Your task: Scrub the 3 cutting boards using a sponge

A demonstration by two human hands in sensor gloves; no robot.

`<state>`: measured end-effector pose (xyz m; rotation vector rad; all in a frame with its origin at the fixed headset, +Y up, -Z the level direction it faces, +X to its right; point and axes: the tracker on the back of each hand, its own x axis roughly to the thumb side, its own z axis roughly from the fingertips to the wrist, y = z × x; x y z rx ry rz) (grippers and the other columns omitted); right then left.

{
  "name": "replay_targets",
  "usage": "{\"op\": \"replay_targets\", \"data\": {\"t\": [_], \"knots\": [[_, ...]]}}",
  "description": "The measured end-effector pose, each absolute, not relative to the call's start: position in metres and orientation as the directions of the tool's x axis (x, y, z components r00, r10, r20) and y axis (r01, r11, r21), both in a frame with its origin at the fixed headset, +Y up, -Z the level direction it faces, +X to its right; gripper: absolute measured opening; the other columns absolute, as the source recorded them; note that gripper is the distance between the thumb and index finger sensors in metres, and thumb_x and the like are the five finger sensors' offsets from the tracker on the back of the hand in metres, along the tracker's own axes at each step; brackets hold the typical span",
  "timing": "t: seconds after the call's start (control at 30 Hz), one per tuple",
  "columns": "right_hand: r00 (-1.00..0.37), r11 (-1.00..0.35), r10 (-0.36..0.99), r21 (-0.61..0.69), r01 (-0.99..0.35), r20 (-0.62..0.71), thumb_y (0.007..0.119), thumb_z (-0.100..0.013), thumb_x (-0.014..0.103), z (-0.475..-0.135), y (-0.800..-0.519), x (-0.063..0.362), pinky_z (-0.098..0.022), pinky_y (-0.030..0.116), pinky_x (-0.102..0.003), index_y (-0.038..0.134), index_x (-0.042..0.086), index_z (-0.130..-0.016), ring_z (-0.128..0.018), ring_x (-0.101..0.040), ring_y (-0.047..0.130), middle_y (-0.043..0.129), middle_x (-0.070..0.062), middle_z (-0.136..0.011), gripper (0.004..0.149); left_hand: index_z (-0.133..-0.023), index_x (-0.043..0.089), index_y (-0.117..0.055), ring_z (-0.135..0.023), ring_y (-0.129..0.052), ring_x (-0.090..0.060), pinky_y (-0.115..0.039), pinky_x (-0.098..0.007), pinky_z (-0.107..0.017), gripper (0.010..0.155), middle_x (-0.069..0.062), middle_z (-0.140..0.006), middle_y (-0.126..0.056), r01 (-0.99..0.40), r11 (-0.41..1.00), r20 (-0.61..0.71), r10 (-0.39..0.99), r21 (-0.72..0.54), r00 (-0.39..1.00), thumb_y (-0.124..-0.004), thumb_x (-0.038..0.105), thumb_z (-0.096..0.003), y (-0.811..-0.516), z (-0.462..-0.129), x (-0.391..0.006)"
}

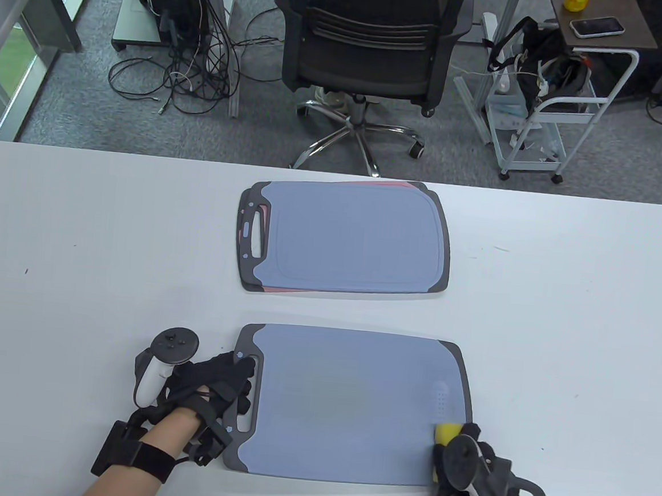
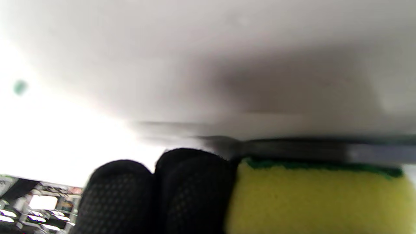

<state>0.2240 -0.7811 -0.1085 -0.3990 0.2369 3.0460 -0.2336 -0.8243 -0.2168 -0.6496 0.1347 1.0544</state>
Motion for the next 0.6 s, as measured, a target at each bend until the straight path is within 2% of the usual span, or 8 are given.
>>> {"op": "replay_targets", "data": {"t": [0.07,0.13,0.17,0.23,0.33,0.43,0.53,0.6], "knots": [[-0.983,-0.993,0.001,0.119,-0.023,-0.183,0.071,-0.049,0.057,-0.112,-0.78,0.197,-0.041,0.081,-0.044,0.065,0.006,-0.103,-0.043,-0.019,0.092,0.086,-0.013,-0.068,0.074,-0.094,0.018,-0.072,-0.038,-0.112,-0.003,-0.101,-0.024,-0.025,0.054,0.006,-0.069,-0.094,-0.839,0.334,-0.401,0.762,-0.429,0.509,-0.069,0.058,-0.0592,-0.825,-0.217,-0.234],[-0.997,-0.99,-0.027,0.138,0.036,0.069,0.068,-0.05,0.059,-0.12,-0.775,0.145,-0.041,0.082,-0.042,0.063,0.007,-0.103,-0.044,-0.017,0.093,0.085,-0.01,-0.069,0.075,-0.094,0.017,-0.072,-0.039,-0.112,-0.003,-0.101,-0.025,-0.026,0.054,0.006,-0.069,-0.094,-0.84,0.331,-0.402,0.763,-0.43,0.506,-0.069,0.058,-0.0592,-0.825,-0.217,-0.234],[-0.992,-0.991,-0.022,0.129,0.038,0.124,0.068,-0.05,0.059,-0.121,-0.774,0.125,-0.041,0.082,-0.042,0.062,0.007,-0.103,-0.044,-0.017,0.092,0.085,-0.01,-0.069,0.075,-0.094,0.018,-0.072,-0.039,-0.112,-0.003,-0.101,-0.025,-0.026,0.054,0.006,-0.069,-0.094,-0.84,0.33,-0.402,0.763,-0.43,0.506,-0.069,0.058,-0.0592,-0.825,-0.217,-0.234],[-0.94,-0.997,-0.008,0.074,0.035,0.341,0.069,-0.049,0.059,-0.119,-0.771,0.054,-0.041,0.082,-0.042,0.063,0.007,-0.103,-0.043,-0.017,0.092,0.085,-0.011,-0.068,0.075,-0.094,0.018,-0.072,-0.039,-0.112,-0.003,-0.101,-0.025,-0.026,0.054,0.006,-0.069,-0.094,-0.84,0.328,-0.403,0.764,-0.431,0.505,-0.069,0.058,-0.0592,-0.825,-0.217,-0.234],[-0.828,-0.995,-0.071,0.018,0.098,0.557,0.067,-0.049,0.061,-0.104,-0.767,-0.025,-0.043,0.082,-0.042,0.061,0.011,-0.105,-0.045,-0.015,0.091,0.084,-0.009,-0.07,0.075,-0.095,0.017,-0.071,-0.039,-0.112,-0.004,-0.101,-0.025,-0.026,0.054,0.006,-0.07,-0.094,-0.842,0.319,-0.403,0.767,-0.435,0.499,-0.069,0.058,-0.0592,-0.825,-0.217,-0.234],[-0.779,-0.99,-0.129,-0.033,0.138,0.614,0.065,-0.049,0.062,-0.098,-0.767,-0.047,-0.043,0.083,-0.04,0.061,0.012,-0.105,-0.046,-0.014,0.092,0.084,-0.007,-0.07,0.075,-0.095,0.017,-0.071,-0.04,-0.112,-0.005,-0.101,-0.026,-0.026,0.054,0.005,-0.07,-0.094,-0.84,0.318,-0.4,0.768,-0.439,0.5,-0.069,0.058,-0.0592,-0.825,-0.217,-0.234],[-0.858,-0.996,-0.069,0.018,0.091,0.509,0.067,-0.048,0.062,-0.108,-0.768,-0.01,-0.043,0.083,-0.04,0.061,0.015,-0.105,-0.045,-0.013,0.092,0.084,-0.005,-0.071,0.074,-0.095,0.017,-0.071,-0.039,-0.112,-0.004,-0.101,-0.025,-0.026,0.054,0.005,-0.07,-0.094,-0.839,0.321,-0.4,0.767,-0.439,0.502,-0.069,0.058,-0.0593,-0.825,-0.218,-0.233],[-0.929,-0.992,-0.075,0.068,0.107,0.363,0.067,-0.048,0.062,-0.117,-0.769,0.038,-0.043,0.082,-0.041,0.06,0.014,-0.105,-0.046,-0.015,0.092,0.084,-0.005,-0.071,0.074,-0.094,0.017,-0.072,-0.038,-0.112,-0.004,-0.101,-0.025,-0.025,0.054,0.006,-0.069,-0.095,-0.837,0.33,-0.398,0.763,-0.436,0.509,-0.069,0.058,-0.0592,-0.824,-0.218,-0.232]]}}
